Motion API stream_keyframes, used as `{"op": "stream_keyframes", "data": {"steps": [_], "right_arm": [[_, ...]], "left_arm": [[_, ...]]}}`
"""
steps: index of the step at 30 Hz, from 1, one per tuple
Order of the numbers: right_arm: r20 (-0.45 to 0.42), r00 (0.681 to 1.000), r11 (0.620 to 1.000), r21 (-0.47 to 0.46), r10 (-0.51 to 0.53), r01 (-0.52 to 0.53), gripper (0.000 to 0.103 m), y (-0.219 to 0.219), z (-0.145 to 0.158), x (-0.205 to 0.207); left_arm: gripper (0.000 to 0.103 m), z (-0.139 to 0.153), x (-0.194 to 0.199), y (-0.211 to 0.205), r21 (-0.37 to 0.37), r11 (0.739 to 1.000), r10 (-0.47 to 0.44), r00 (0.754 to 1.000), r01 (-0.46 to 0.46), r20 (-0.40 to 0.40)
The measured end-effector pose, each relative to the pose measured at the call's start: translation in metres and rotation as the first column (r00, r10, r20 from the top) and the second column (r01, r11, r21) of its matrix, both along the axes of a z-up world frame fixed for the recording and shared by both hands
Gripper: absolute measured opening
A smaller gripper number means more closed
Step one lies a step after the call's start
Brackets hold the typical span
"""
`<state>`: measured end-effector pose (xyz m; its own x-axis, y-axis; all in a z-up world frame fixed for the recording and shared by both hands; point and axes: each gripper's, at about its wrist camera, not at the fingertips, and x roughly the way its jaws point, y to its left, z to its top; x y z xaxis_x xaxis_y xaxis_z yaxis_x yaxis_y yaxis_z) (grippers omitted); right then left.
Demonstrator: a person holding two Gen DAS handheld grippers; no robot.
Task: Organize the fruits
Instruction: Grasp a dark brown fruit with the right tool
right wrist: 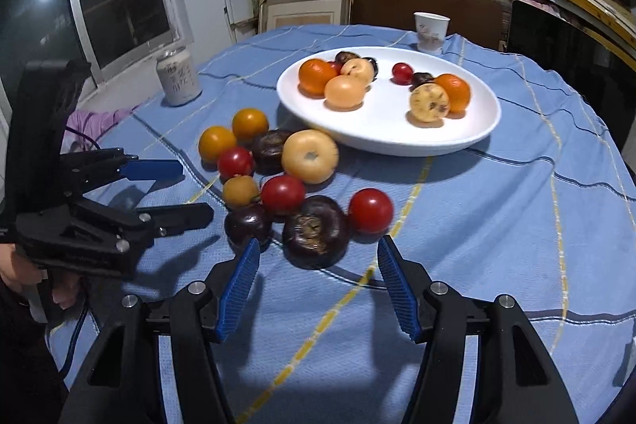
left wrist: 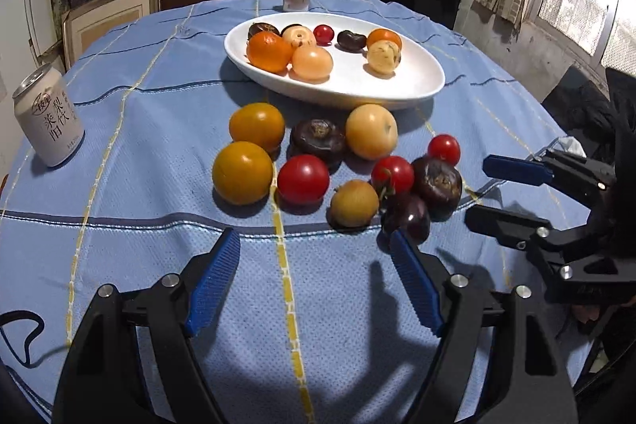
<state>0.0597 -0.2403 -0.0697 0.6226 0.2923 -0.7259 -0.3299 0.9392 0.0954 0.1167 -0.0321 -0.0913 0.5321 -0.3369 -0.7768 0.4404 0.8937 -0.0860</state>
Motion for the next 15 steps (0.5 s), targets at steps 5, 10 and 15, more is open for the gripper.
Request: {"op": "stream_keyframes", "data": {"steps": [5, 10, 15], "right_arm": [[-0.012, 1.0, 1.0, 0.011, -0.02, 0.02, 0.062, 0.008, 0.0, 0.007], [-0.043, 0.998, 0.999, 0.014, -0.041, 0.042, 0.062, 0.009, -0.005, 0.014], [-0.064, 0.995, 0.997, 0.023, -0.071, 0.073, 0.062, 0.007, -0.009, 0.023]], "left_arm": [[0.076, 0.001, -0.005, 0.002, -0.018, 1.0, -0.012, 1.0, 0.013, 0.02], [0.076, 0.003, -0.003, 0.003, -0.037, 0.999, -0.01, 1.0, 0.01, 0.015], [0.076, 0.005, -0.005, 0.001, -0.034, 0.999, -0.014, 1.0, 0.015, 0.025]]}}
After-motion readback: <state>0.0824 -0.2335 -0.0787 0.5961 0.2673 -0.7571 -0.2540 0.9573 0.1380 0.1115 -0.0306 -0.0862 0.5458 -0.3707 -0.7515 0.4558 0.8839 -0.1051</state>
